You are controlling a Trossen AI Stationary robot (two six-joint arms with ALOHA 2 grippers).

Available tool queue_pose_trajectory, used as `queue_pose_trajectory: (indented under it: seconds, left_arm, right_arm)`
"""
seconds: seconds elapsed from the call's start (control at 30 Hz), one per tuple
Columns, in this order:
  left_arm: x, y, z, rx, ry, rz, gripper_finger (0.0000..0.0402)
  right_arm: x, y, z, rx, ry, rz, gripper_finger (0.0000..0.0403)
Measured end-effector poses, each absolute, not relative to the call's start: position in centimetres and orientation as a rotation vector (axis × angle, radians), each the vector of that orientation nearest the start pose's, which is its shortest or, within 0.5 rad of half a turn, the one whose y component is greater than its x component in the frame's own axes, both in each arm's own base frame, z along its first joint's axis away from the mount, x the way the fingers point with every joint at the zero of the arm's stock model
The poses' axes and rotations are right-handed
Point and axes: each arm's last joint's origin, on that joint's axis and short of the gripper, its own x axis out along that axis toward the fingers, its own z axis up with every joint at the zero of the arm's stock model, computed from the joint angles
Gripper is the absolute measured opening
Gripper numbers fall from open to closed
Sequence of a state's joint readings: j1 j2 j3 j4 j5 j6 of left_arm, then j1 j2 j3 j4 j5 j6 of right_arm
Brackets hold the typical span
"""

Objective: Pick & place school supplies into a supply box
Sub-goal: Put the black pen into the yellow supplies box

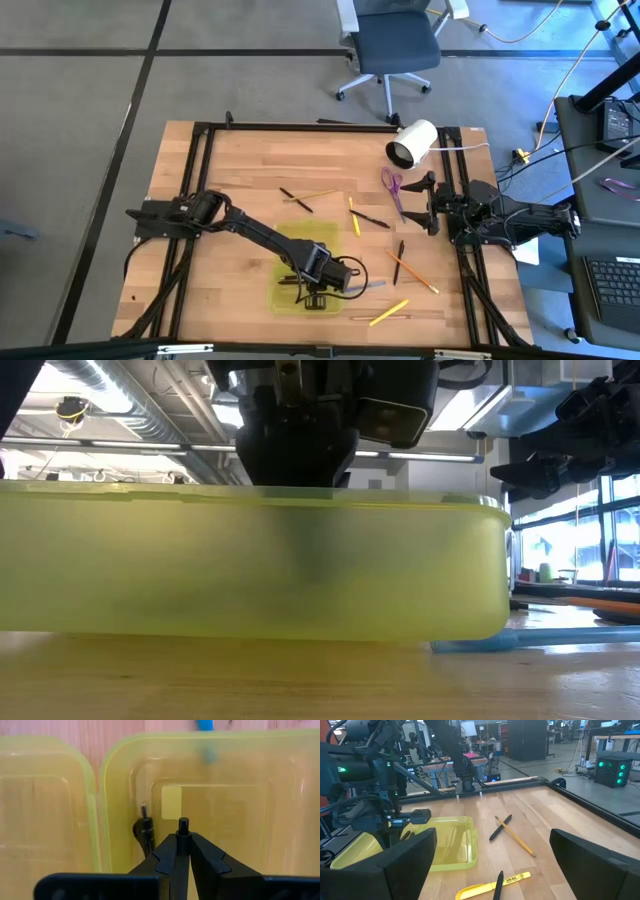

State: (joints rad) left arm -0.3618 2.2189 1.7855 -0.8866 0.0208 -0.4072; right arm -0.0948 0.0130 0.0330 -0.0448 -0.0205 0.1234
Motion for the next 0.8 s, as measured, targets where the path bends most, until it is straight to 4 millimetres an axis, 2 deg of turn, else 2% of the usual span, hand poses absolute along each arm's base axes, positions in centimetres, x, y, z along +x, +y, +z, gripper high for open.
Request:
queue_pose_trajectory:
  seconds: [0.63, 0.8]
  left_arm:
    - [42.1, -16.18, 17.19, -0.118, 1.343, -0.054, 0.005]
    - [42.1, -16.18, 17.19, -0.128, 1.344, -0.047, 0.0072]
  right_arm:
    - [9.61, -0.86, 16.94, 0.127, 0.02, -0.076, 0.0391]
    - [9.61, -0.86, 16.94, 0.128, 0.02, -0.076, 0.0391]
